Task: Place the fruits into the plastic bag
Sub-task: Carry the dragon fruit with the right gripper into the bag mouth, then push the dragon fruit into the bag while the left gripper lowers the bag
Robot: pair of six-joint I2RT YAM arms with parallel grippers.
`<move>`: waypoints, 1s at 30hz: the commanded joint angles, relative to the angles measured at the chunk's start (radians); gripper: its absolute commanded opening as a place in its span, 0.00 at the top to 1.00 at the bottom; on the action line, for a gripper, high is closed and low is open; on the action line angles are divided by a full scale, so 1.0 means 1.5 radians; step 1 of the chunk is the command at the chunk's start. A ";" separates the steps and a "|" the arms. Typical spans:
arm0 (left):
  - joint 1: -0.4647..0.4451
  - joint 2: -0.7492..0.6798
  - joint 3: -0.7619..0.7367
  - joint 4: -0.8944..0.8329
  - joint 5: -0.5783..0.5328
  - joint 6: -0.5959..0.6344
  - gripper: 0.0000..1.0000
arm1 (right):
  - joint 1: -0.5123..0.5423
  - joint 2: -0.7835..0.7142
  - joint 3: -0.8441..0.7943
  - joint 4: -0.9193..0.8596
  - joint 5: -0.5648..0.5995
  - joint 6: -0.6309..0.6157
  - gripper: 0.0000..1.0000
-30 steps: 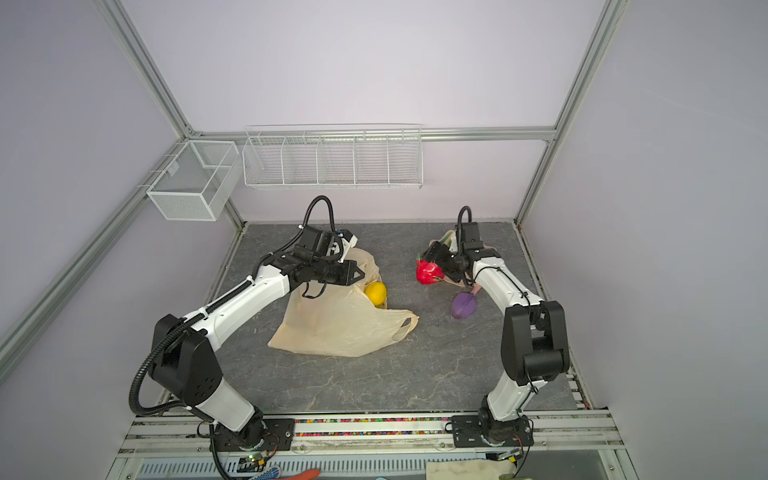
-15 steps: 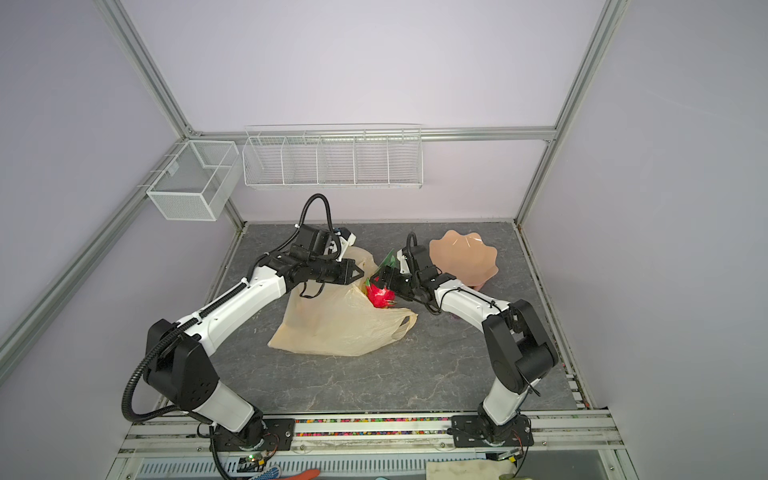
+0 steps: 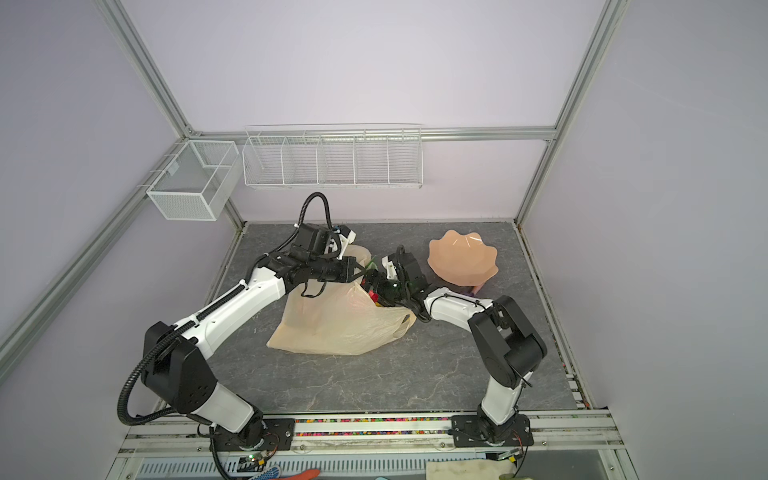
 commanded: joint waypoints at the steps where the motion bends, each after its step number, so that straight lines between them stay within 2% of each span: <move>1: -0.025 -0.011 0.020 0.041 -0.023 -0.038 1.00 | 0.020 0.054 0.025 0.120 -0.064 0.098 0.41; 5: -0.041 -0.009 0.028 0.053 -0.054 -0.069 1.00 | 0.034 0.117 0.038 0.229 -0.095 0.185 0.40; 7: -0.044 -0.011 0.018 0.077 -0.057 -0.079 1.00 | 0.041 0.138 0.056 0.242 -0.110 0.201 0.37; 10: -0.044 -0.017 -0.008 0.110 -0.070 -0.092 1.00 | 0.052 0.148 0.089 0.187 -0.128 0.171 0.24; 11: -0.044 -0.021 -0.014 0.115 -0.079 -0.095 1.00 | 0.054 0.145 0.096 0.153 -0.127 0.151 0.17; 12: -0.043 -0.026 -0.017 0.111 -0.094 -0.102 0.92 | 0.053 0.140 0.101 0.117 -0.126 0.130 0.08; 13: -0.043 -0.033 -0.015 0.102 -0.109 -0.103 0.74 | 0.055 0.136 0.105 0.081 -0.127 0.111 0.01; 15: -0.043 -0.055 -0.003 0.061 -0.162 -0.105 0.54 | 0.053 0.129 0.109 0.030 -0.129 0.076 0.09; 18: -0.038 -0.109 0.013 -0.032 -0.295 -0.134 0.37 | 0.053 0.122 0.127 -0.052 -0.135 0.024 0.12; 23: -0.030 -0.249 -0.017 -0.134 -0.440 -0.225 0.26 | 0.048 0.103 0.133 -0.119 -0.130 -0.019 0.12; 25: -0.030 -0.328 -0.064 -0.142 -0.470 -0.261 0.11 | 0.047 0.103 0.133 -0.124 -0.138 -0.019 0.12; 28: -0.030 -0.433 -0.129 -0.189 -0.490 -0.298 0.11 | 0.046 0.102 0.135 -0.130 -0.144 -0.023 0.12; 30: -0.030 -0.494 -0.196 -0.192 -0.458 -0.305 0.13 | 0.046 0.103 0.139 -0.136 -0.149 -0.028 0.12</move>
